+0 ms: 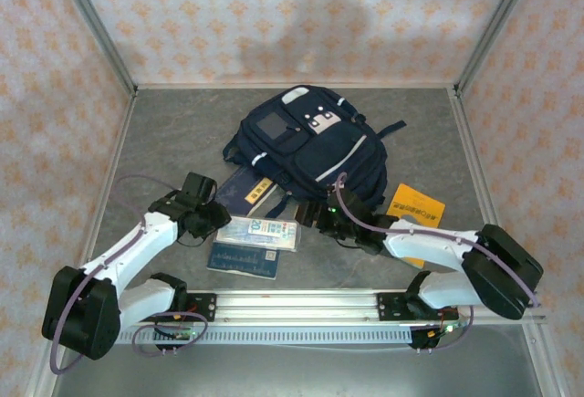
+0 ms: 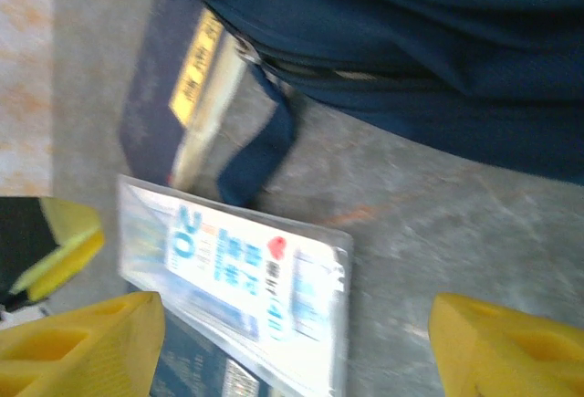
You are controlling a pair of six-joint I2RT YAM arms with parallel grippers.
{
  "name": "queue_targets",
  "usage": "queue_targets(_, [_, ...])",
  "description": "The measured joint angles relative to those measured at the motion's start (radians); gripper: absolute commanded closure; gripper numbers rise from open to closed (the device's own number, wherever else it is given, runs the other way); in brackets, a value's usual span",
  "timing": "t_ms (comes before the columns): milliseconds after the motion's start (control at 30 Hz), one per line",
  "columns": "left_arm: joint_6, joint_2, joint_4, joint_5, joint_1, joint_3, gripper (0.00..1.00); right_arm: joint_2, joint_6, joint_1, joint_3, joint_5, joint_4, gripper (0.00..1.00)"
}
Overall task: Pack the student bag
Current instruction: Pick up the loose stationery from the bottom-center of the table.
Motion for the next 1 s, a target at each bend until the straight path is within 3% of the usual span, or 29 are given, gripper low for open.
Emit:
queue_targets(200, [-0.01,0.049,0.071,-0.005,0.0,-0.023,0.65,0.021,-0.033,0.02,0.0,-0.008,-0.092,0.22])
queue_targets(467, [-0.009,0.101,0.124,-0.014,0.0,-0.041,0.66,0.11,-0.038,0.019,0.001,-0.074,-0.041,0.22])
queue_targets(1000, [-0.008,0.133,0.195,-0.013,0.005,-0.045,0.67,0.173,0.014,0.009,0.012,-0.113,0.041,0.37])
